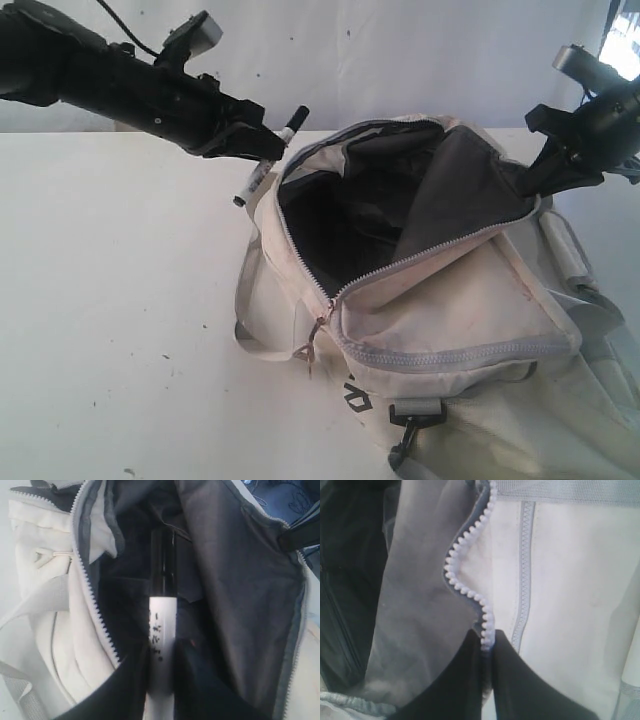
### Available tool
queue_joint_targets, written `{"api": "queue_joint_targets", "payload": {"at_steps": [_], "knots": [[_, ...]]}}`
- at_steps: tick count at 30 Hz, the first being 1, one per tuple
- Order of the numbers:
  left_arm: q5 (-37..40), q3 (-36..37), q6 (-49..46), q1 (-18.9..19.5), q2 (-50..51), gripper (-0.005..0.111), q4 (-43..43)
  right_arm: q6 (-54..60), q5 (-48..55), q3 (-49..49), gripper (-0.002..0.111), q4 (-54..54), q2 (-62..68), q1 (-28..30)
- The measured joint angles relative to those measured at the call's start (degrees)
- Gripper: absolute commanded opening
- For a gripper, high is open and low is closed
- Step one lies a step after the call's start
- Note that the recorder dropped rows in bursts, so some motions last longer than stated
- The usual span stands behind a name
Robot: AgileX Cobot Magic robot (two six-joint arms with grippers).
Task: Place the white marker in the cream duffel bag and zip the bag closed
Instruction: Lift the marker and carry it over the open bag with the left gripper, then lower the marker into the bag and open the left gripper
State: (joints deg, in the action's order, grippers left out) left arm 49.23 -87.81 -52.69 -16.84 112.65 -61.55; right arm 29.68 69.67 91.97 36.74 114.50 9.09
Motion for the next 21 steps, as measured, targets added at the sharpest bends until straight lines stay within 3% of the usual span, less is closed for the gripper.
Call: {"api": "queue_joint_targets", "payload": {"at_steps": [15,21], "knots": [[-13.83,0.00,-1.82,-9.89,1.32,0.000,-0.23,0.00,0.00,0.00,0.000,0.00,0.00,0.00],[-21.23,0.00,-5.83,-12.20,1.55,0.000,-0.23,0.00,0.00,0.00,0.000,0.00,0.00,0.00]]}}
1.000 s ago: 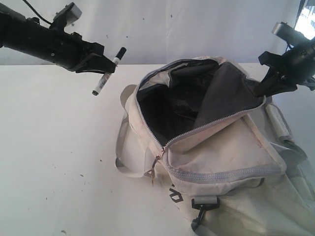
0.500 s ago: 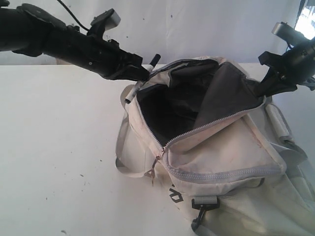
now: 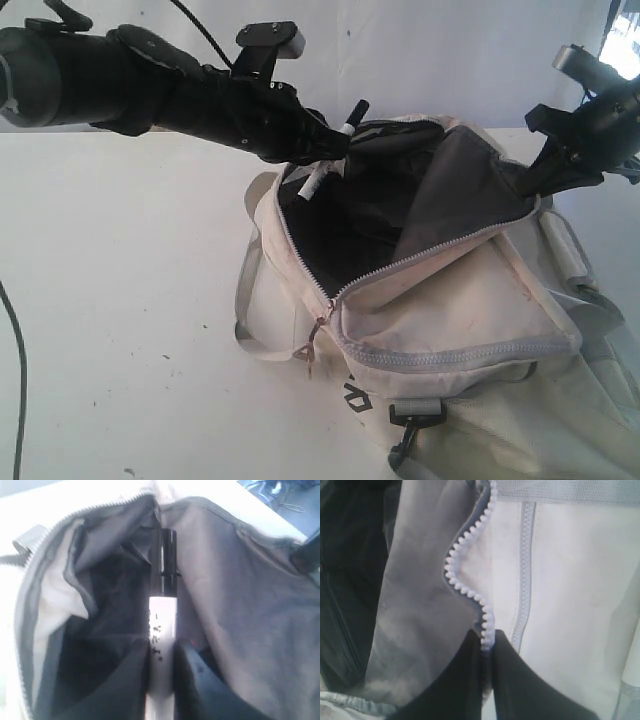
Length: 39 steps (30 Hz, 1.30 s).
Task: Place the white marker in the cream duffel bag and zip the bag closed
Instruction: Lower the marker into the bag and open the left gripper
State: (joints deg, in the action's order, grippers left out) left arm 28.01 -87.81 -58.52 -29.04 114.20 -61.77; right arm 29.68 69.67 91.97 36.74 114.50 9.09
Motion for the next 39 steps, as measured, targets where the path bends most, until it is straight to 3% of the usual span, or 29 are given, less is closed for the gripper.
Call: {"api": "queue_joint_targets", "payload": {"at_steps": [9,14,27,32,39], "knots": [[-9.69,0.00,-1.56,-0.22,3.72,0.000,-0.13,0.00,0.11,0.00,0.000,0.00,0.00,0.00],[-11.35,0.00,-1.67,-0.22,5.55,0.000,-2.06,0.00,0.11,0.00,0.000,0.00,0.00,0.00],[-8.24,-0.04,-9.64,-0.22,6.55,0.000,-18.04,0.00,0.11,0.00,0.000,0.00,0.00,0.00],[-2.95,-0.04,-13.29,-0.36,7.86,0.000,-20.64,0.00,0.11,0.00,0.000,0.00,0.00,0.00],[-1.38,-0.04,-15.89,-1.20,9.71,0.000,-20.93,0.00,0.11,0.00,0.000,0.00,0.00,0.00]]}}
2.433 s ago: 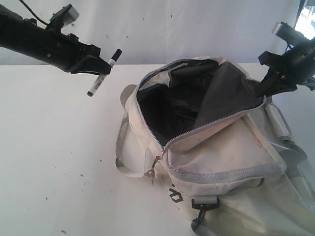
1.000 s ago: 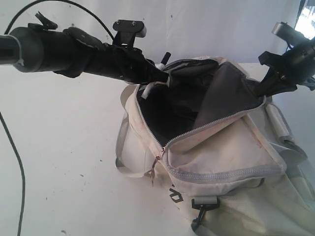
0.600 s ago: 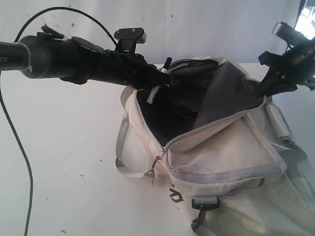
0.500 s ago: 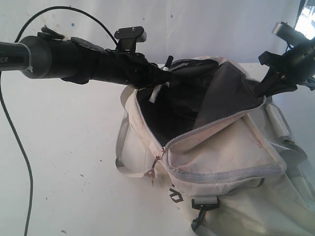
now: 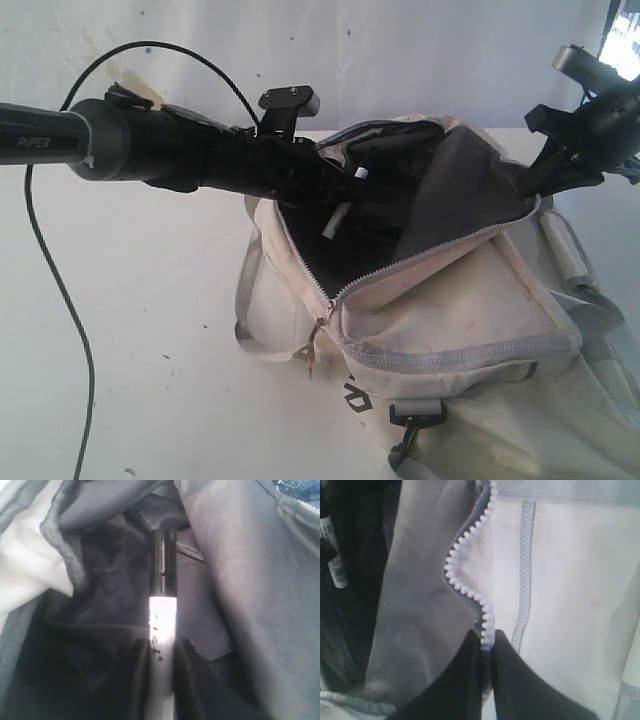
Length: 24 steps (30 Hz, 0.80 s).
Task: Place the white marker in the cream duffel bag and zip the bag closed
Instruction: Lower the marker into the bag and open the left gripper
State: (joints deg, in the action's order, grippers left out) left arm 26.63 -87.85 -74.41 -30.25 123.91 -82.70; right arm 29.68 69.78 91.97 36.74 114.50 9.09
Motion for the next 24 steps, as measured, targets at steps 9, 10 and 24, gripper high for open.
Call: {"api": "queue_joint_targets", "payload": {"at_steps": [9,10,24], "knots": [[2.79,0.00,-5.05,0.00,0.34,0.000,0.47,0.00,0.00,0.00,0.000,0.00,0.00,0.00],[3.22,0.00,-5.63,0.00,0.34,0.000,0.62,0.00,0.00,0.00,0.000,0.00,0.00,0.00],[4.58,0.00,-6.56,0.00,0.34,0.057,3.90,0.00,0.00,0.00,0.000,0.00,0.00,0.00]]}}
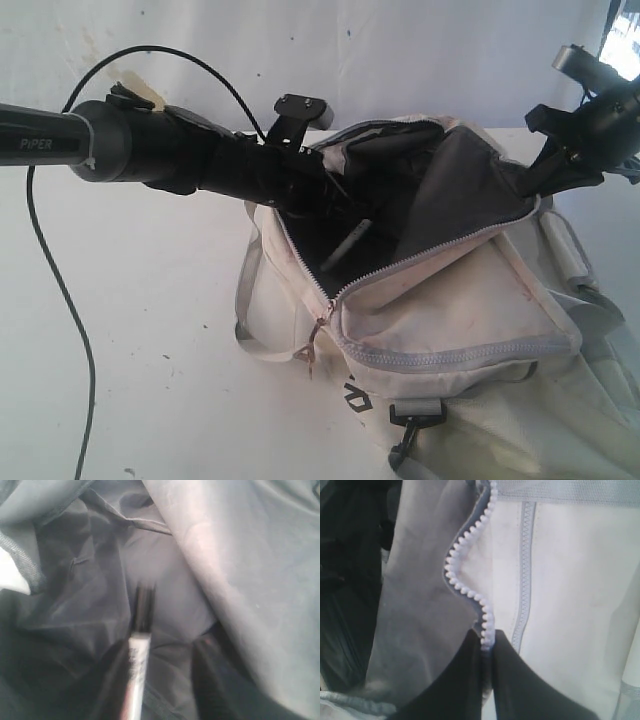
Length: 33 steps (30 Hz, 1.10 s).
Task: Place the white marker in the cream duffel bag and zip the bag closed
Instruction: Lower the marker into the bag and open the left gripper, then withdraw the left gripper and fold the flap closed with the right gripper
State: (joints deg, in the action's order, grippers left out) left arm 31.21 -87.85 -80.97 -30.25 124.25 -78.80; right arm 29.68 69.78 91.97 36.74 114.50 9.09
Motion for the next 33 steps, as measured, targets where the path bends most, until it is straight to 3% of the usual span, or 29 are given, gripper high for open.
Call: {"api": "queue_joint_targets", "payload": {"at_steps": [5,15,18,25,28,30,33], "knots": [[0.12,0.00,0.00,0.00,0.00,0.069,0.12,0.00,0.00,0.00,0.000,0.00,0.00,0.00],[1.38,0.00,0.55,0.00,-0.90,0.066,0.57,0.00,-0.10,0.00,0.000,0.00,0.00,0.00],[0.80,0.00,7.14,0.00,-4.12,0.064,7.73,0.00,-0.10,0.00,0.000,0.00,0.00,0.00],[4.10,0.00,32.71,0.49,-12.54,0.064,39.12,0.00,-0.10,0.00,0.000,2.33,0.00,0.00],[6.13,0.00,40.24,1.12,-15.16,0.064,47.09,0.00,-0.10,0.00,0.000,3.36,0.00,0.00],[8.45,0.00,44.55,1.66,-16.84,0.057,51.20,0.00,-0.10,0.00,0.000,4.76,0.00,0.00],[13.89,0.00,49.47,2.21,-18.54,0.039,57.06,0.00,0.01,0.00,0.000,7.53,0.00,0.00]]}}
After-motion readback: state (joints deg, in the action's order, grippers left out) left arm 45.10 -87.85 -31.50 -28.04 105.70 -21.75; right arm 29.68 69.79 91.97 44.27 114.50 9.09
